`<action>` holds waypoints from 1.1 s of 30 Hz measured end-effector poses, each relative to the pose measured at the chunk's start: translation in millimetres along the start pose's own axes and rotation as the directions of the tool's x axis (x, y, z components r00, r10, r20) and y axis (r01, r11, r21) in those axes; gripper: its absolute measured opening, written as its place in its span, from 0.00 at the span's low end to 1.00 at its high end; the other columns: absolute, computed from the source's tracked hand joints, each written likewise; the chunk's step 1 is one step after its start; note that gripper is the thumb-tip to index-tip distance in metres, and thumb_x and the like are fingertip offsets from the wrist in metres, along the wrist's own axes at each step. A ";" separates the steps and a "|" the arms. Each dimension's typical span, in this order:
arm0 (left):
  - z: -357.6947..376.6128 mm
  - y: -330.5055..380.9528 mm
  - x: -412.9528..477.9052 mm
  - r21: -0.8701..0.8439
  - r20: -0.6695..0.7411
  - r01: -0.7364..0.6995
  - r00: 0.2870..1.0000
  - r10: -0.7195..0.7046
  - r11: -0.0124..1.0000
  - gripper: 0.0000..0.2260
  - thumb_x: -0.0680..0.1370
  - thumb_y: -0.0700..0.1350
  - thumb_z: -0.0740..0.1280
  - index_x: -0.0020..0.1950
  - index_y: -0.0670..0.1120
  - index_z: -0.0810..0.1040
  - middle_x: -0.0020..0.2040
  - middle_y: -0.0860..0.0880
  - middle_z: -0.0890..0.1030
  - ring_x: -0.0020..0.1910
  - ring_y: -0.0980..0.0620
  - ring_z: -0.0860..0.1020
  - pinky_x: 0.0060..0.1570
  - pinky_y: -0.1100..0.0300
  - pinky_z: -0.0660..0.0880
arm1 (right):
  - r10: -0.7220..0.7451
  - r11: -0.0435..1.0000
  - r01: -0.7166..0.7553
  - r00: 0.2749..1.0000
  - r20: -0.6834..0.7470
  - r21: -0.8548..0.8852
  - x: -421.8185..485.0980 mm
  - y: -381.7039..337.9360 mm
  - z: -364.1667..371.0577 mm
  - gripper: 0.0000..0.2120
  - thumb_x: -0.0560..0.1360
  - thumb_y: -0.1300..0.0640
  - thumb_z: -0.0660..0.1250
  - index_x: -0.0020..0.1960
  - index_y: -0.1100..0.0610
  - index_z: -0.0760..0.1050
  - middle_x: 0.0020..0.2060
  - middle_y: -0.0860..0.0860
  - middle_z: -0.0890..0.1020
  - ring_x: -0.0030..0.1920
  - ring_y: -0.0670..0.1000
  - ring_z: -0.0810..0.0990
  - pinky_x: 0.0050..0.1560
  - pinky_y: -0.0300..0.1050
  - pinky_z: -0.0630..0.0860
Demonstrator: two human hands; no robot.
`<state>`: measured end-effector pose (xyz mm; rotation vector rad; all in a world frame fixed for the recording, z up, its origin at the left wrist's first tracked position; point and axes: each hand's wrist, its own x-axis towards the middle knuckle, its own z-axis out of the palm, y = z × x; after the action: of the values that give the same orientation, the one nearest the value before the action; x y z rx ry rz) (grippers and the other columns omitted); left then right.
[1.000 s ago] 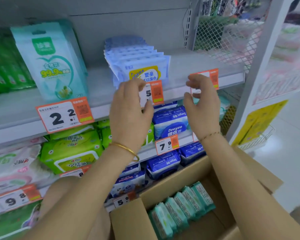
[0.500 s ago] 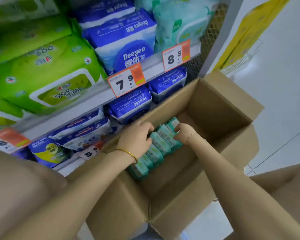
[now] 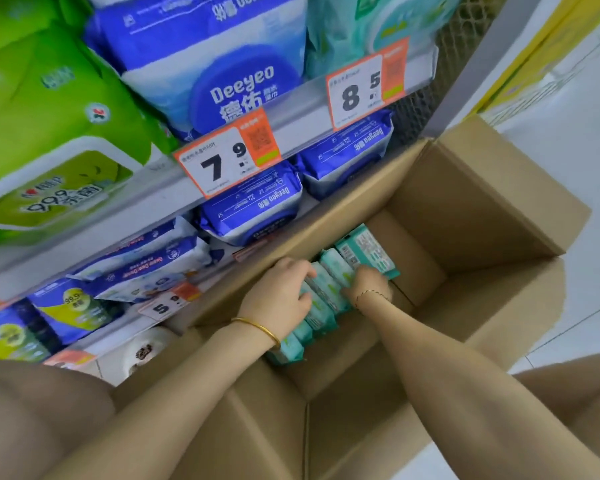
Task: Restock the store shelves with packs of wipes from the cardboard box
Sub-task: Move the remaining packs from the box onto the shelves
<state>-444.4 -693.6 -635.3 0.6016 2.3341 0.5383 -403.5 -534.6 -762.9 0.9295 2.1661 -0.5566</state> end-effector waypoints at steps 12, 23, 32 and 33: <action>-2.1 54.3 -11.0 -0.787 0.365 0.487 0.862 -0.351 0.379 0.22 0.80 0.50 0.59 0.70 0.40 0.62 0.64 0.34 0.72 0.55 0.39 0.79 0.54 0.48 0.78 | -0.295 0.935 0.267 0.951 -0.092 -0.233 -106.7 -0.1 -122.6 0.24 0.68 0.39 0.68 0.56 0.54 0.73 0.52 0.51 0.79 0.52 0.54 0.80 0.50 0.48 0.78; -33.9 75.1 -46.1 -0.949 0.200 0.277 0.899 -0.389 0.153 0.17 0.74 0.47 0.69 0.62 0.46 0.75 0.52 0.43 0.81 0.45 0.43 0.80 0.49 0.44 0.78 | -0.618 0.768 0.640 0.735 -0.280 -0.016 -210.9 -0.7 -135.5 0.13 0.73 0.60 0.67 0.57 0.58 0.79 0.54 0.54 0.81 0.52 0.53 0.79 0.56 0.43 0.74; -78.0 70.3 -82.5 -0.908 0.253 0.269 0.963 -0.091 0.322 0.09 0.77 0.41 0.59 0.48 0.44 0.78 0.40 0.45 0.85 0.39 0.47 0.82 0.44 0.55 0.77 | -0.413 0.698 0.591 0.794 -0.447 0.405 -208.7 -8.3 -158.4 0.11 0.76 0.66 0.59 0.56 0.60 0.75 0.45 0.56 0.80 0.45 0.55 0.80 0.53 0.55 0.79; -81.0 69.9 -82.5 -0.901 0.249 0.263 0.965 -0.085 0.344 0.09 0.77 0.41 0.59 0.50 0.44 0.78 0.42 0.45 0.84 0.42 0.46 0.82 0.47 0.54 0.77 | -0.417 0.671 0.605 0.786 -0.457 0.428 -210.0 -11.3 -159.4 0.11 0.77 0.65 0.60 0.58 0.60 0.75 0.46 0.56 0.79 0.44 0.55 0.80 0.51 0.54 0.80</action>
<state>-424.6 -699.5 -501.8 -0.1867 1.4830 1.4968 -377.6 -538.7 -500.3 0.6906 2.6443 -1.4840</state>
